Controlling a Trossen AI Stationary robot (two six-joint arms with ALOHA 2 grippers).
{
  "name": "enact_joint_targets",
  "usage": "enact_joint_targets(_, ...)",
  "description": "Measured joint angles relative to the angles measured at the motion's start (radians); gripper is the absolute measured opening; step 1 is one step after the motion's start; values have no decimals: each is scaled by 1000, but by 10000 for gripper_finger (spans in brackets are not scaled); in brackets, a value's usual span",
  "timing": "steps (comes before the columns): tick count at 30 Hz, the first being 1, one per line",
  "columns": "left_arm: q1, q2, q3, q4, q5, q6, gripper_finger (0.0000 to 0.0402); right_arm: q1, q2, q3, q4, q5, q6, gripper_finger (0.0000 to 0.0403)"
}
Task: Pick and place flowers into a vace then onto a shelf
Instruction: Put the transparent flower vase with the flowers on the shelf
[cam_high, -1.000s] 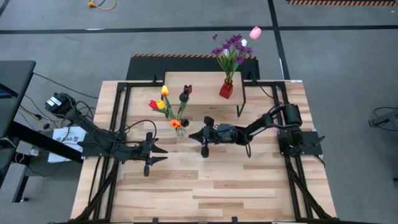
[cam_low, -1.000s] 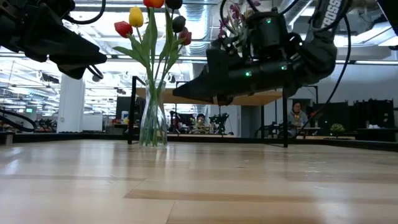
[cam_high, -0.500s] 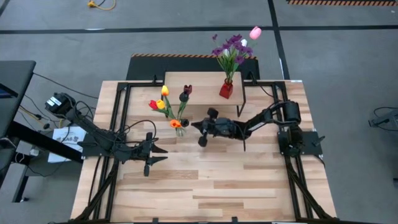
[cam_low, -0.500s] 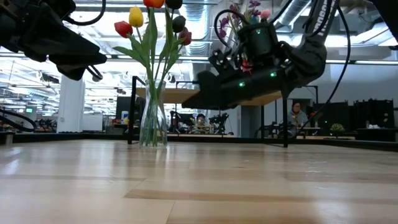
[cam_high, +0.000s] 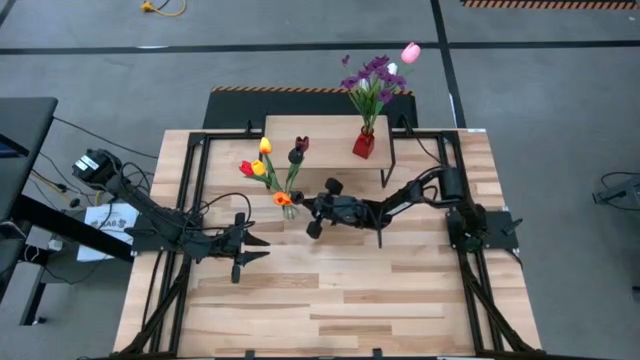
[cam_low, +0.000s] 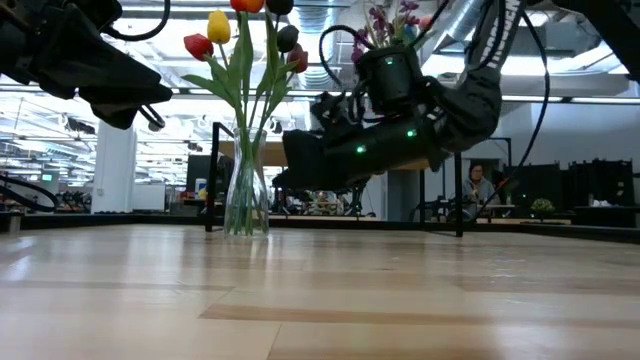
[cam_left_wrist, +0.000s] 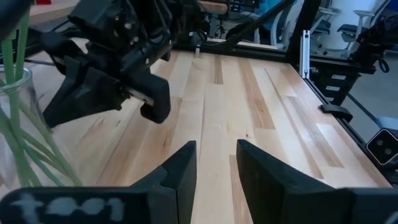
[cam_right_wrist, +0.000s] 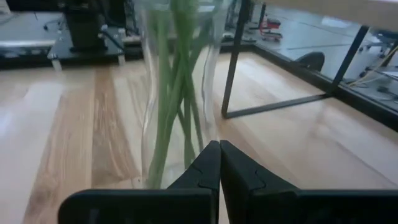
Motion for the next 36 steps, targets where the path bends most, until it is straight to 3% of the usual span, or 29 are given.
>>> enact_joint_targets(13,0,0,0,-3,0,-7,103,2,13,35,-77,44,1,0)
enact_joint_targets(24,0,0,0,-5,1,-11,103,80,13,40,-99,47,7,0)
enact_joint_targets(28,0,0,0,-5,1,-11,103,79,13,68,-100,-19,-16,0)
enact_joint_targets(36,0,0,0,-5,1,-11,103,77,13,101,-100,-28,-46,0)
